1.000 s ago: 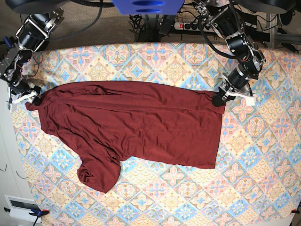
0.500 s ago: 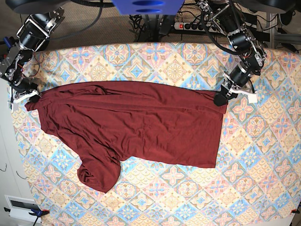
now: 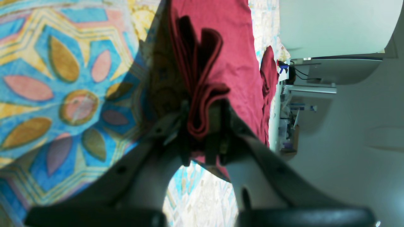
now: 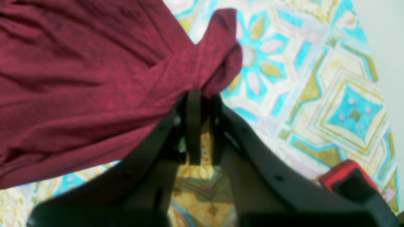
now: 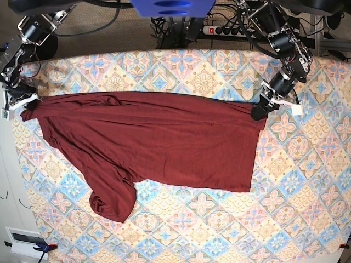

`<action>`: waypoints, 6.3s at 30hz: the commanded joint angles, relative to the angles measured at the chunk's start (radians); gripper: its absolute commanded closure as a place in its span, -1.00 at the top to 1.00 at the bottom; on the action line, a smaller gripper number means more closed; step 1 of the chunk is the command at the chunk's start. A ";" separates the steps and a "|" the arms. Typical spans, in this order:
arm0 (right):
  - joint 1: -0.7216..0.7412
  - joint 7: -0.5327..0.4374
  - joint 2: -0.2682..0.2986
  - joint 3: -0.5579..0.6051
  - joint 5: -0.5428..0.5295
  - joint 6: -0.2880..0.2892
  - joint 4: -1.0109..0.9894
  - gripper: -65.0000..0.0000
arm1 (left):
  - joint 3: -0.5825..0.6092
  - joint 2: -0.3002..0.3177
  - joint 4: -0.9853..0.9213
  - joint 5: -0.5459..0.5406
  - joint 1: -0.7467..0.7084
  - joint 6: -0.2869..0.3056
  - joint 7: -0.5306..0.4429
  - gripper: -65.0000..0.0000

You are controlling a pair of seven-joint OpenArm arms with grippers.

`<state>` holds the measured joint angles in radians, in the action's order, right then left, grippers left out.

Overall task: Layout the t-shirt on the table in an organized manner, then fold the t-shirt properly
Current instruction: 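Hold the shirt edge with both grippers and stretch it apart, then pull the held shirt edge apart and lay it flat with both grippers, then release the shirt edge and move both grippers to the shirt's side edges, then grasp the shirt's hem-side corners with both grippers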

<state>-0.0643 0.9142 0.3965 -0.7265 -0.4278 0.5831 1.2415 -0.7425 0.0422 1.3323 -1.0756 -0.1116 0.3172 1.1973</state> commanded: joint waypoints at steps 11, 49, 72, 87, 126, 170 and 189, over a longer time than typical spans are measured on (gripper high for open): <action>-0.075 0.035 -0.006 -0.017 -0.012 0.002 0.133 -0.94 | -0.005 0.043 0.102 -0.004 -0.115 -0.026 0.006 -1.00; -0.208 0.124 -0.083 -0.020 -0.006 0.002 0.271 -0.60 | -0.094 0.134 0.115 -0.151 -0.310 -0.030 0.028 -0.68; -0.225 0.122 -0.086 -0.146 -0.006 -0.001 0.312 -0.31 | -0.122 0.166 0.115 -0.159 -0.313 -0.028 0.028 0.22; -0.220 0.113 -0.080 -0.170 -0.003 -0.001 0.312 -0.32 | -0.265 0.227 0.246 -0.117 -0.279 -0.033 0.042 0.20; 0.040 0.113 0.037 0.222 0.117 0.002 0.370 -0.32 | 0.208 0.232 -0.215 0.541 0.427 -0.033 -0.190 0.21; 0.352 -0.059 0.101 0.704 0.237 0.002 -0.062 0.00 | 0.318 0.233 0.026 0.308 0.278 -0.030 -0.098 -1.00; 0.426 -0.221 0.100 0.704 0.238 0.002 -0.358 -0.82 | 0.318 0.233 0.026 0.288 0.266 -0.030 -0.098 -1.00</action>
<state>0.3443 0.6933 0.4778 -0.0196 -0.1978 0.5934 0.8745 -0.4210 0.2607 1.3411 -0.7677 0.1333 0.2829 1.1149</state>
